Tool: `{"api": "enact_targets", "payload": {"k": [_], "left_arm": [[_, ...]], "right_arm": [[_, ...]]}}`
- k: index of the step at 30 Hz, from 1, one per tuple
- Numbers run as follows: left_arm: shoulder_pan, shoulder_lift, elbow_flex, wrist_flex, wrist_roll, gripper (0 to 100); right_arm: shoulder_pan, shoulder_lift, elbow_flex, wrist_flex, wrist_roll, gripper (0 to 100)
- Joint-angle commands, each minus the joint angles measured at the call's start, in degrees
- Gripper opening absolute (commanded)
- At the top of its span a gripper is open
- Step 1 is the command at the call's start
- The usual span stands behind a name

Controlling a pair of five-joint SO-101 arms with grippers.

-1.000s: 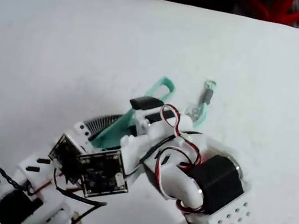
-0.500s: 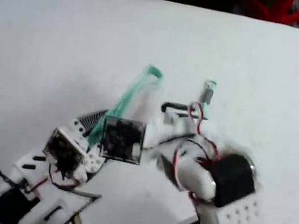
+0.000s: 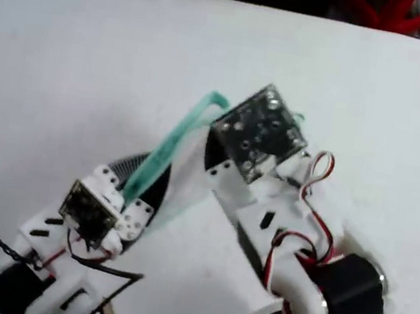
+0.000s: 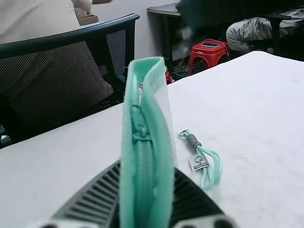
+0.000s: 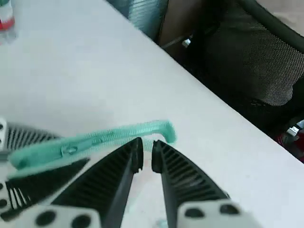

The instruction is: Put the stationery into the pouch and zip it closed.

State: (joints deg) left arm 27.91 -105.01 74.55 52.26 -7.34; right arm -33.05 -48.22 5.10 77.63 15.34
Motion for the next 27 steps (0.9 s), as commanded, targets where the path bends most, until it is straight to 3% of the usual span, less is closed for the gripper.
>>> {"api": "enact_targets", "payload": {"k": [1,6,12,16,22,27], "left_arm": [[-0.2,0.2,1.1,-1.3,-0.3,2],[-0.2,0.2,5.1,-8.4,-0.2,2],[1.8,0.3,11.5,-26.5,-0.1,2],[5.5,0.3,11.7,-28.4,-0.8,2],[7.8,0.6,9.1,-34.4,-18.2,2],[3.3,0.6,10.5,-38.2,-21.9,2]], "right_arm": [[0.7,-0.7,-1.8,-2.7,-6.0,5.0],[0.7,-1.0,-1.8,-2.7,-7.3,4.9],[0.7,-1.1,4.7,-2.2,-7.4,4.9],[0.8,-1.2,6.9,-2.1,-8.5,4.9],[13.5,-6.3,8.8,-3.3,-17.9,4.8],[19.8,-14.5,20.1,-13.2,-21.8,4.8]]}}
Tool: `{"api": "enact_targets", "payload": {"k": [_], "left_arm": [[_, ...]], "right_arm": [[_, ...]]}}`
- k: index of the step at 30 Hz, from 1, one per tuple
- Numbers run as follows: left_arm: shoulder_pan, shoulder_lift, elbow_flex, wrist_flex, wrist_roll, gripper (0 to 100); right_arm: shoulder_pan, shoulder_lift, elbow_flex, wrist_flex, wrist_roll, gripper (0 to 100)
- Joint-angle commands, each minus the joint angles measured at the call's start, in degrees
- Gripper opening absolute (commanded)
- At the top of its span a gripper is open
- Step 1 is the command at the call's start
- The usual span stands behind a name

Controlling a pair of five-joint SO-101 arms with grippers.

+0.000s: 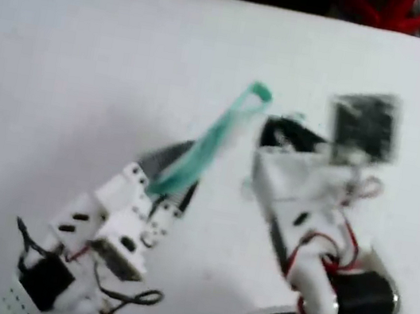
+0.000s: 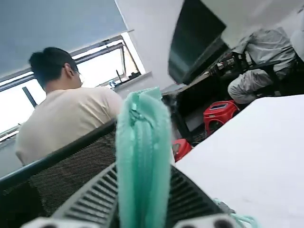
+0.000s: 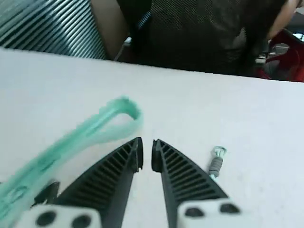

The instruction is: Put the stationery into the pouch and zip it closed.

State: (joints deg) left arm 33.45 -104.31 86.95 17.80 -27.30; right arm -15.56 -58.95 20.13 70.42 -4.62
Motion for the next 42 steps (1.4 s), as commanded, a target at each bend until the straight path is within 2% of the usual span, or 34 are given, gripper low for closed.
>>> {"api": "enact_targets", "payload": {"k": [1,7,14,16,19,24,30,33,35,37,39,42], "left_arm": [[-3.2,-0.1,-1.8,-4.6,-1.9,2],[-6.3,1.7,-3.6,-9.7,-2.0,2],[-2.4,20.4,-3.7,-16.0,-1.5,2],[-2.1,23.0,-3.3,-18.7,-0.3,2],[-2.2,23.1,-2.9,-18.2,1.6,2],[0.0,19.5,-0.1,-7.0,1.8,2],[3.5,8.9,-0.1,11.2,1.8,2],[3.1,2.2,-0.1,20.5,1.8,2],[3.0,-1.1,-0.3,25.9,1.8,2],[2.9,-0.9,-1.9,29.4,2.5,2],[2.1,-0.4,-4.0,30.7,6.7,3],[-1.2,-0.4,-5.9,31.5,12.6,11]], "right_arm": [[2.2,-5.5,8.4,-8.9,-2.2,4.8],[1.5,-16.5,22.9,-20.9,-4.3,4.8],[0.1,-24.7,26.8,-21.8,-4.0,4.8],[0.5,-24.2,27.2,-22.1,-4.0,4.8],[0.5,-21.4,27.0,-23.0,-3.9,4.8],[1.5,-13.0,21.3,-23.5,1.8,2.1],[3.8,-0.4,2.1,-8.0,2.5,2.2],[3.4,4.4,-4.9,-0.6,2.8,2.3],[1.4,6.3,-8.5,4.0,5.5,2.2],[-1.4,7.6,-11.5,9.1,8.8,2.2],[-4.7,8.1,-13.5,13.4,11.5,2.0],[-8.0,8.1,-13.9,17.7,14.0,2.0]]}}
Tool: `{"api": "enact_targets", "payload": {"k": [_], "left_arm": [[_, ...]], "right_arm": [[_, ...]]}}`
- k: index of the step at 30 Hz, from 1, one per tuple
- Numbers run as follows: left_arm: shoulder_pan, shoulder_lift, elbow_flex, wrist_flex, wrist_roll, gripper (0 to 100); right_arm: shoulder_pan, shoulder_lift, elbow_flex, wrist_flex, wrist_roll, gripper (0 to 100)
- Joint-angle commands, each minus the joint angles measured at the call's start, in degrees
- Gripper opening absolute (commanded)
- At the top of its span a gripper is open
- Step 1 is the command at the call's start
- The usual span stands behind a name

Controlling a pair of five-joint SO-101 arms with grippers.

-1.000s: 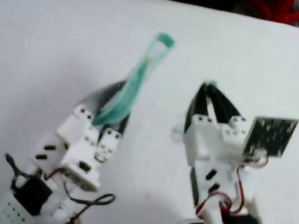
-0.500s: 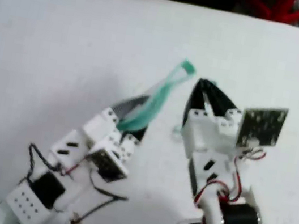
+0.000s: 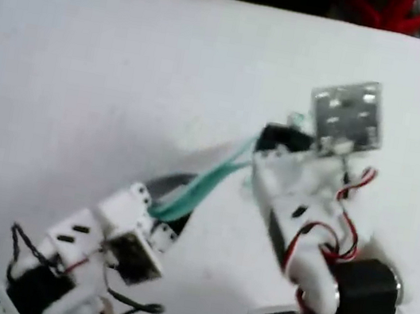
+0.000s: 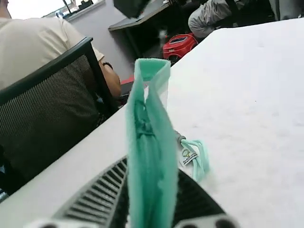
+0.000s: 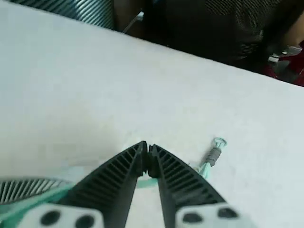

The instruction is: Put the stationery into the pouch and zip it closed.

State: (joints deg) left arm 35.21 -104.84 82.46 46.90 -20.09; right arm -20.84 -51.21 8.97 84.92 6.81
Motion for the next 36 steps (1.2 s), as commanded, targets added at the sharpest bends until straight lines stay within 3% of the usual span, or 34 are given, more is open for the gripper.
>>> {"api": "enact_targets", "payload": {"k": [1,4,9,18,26,36], "left_arm": [[-4.4,0.1,-1.8,2.8,7.4,13],[-8.1,0.1,-2.3,3.4,10.7,15],[-8.6,0.1,-5.3,6.6,11.1,15],[-5.3,0.0,-14.0,12.4,13.6,15],[-2.6,0.0,-13.4,12.0,13.5,15],[-2.4,0.0,-13.4,12.0,13.5,10]], "right_arm": [[-3.1,0.5,-2.6,4.5,2.9,2.0],[-3.0,0.8,-2.6,8.4,3.6,2.0],[-4.6,0.4,-2.6,10.6,6.6,2.0],[-16.5,1.0,-4.9,4.7,6.2,2.0],[-16.6,7.9,-5.1,0.7,6.2,2.0],[-14.2,14.0,-11.3,6.3,6.0,1.9]]}}
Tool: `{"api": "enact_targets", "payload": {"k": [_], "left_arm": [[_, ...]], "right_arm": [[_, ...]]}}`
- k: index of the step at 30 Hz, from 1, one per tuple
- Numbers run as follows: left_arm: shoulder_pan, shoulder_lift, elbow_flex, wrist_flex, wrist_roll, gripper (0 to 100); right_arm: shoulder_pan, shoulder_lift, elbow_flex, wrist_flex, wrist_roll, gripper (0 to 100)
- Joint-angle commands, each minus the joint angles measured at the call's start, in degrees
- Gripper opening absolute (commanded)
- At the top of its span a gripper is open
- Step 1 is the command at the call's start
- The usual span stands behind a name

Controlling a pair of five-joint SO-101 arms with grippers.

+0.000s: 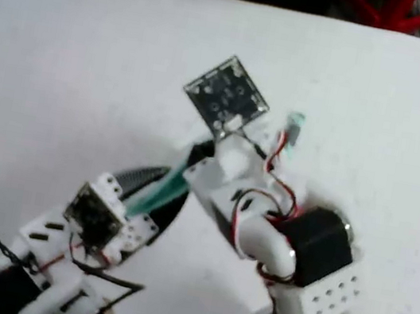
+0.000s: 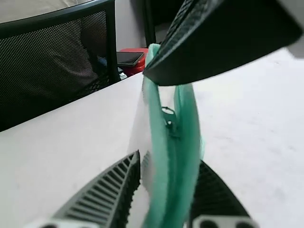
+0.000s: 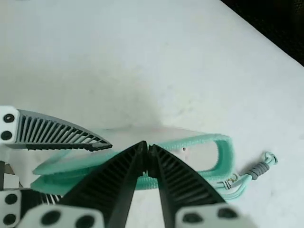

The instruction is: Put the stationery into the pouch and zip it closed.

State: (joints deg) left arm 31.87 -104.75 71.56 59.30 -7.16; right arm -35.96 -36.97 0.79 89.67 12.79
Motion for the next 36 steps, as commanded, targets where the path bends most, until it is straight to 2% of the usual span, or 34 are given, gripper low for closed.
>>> {"api": "enact_targets", "payload": {"k": [1,13,16,19,28,36], "left_arm": [[0.9,0.0,-2.5,-0.4,0.5,9],[0.9,0.0,-2.5,-0.1,0.5,7],[0.9,0.0,-2.5,0.0,0.5,2],[0.9,0.0,-2.5,0.0,0.4,2],[1.0,0.0,-1.8,0.0,0.4,2],[1.0,0.0,-1.8,0.0,-0.9,2]], "right_arm": [[1.1,0.0,-3.1,2.0,0.1,1.9],[1.0,3.8,-3.1,6.7,0.6,2.2],[1.4,3.8,-2.9,8.8,2.6,2.1],[3.7,3.9,1.4,8.8,6.3,2.2],[4.0,4.3,4.8,8.0,6.8,2.3],[3.4,13.7,4.9,7.3,8.2,2.0]]}}
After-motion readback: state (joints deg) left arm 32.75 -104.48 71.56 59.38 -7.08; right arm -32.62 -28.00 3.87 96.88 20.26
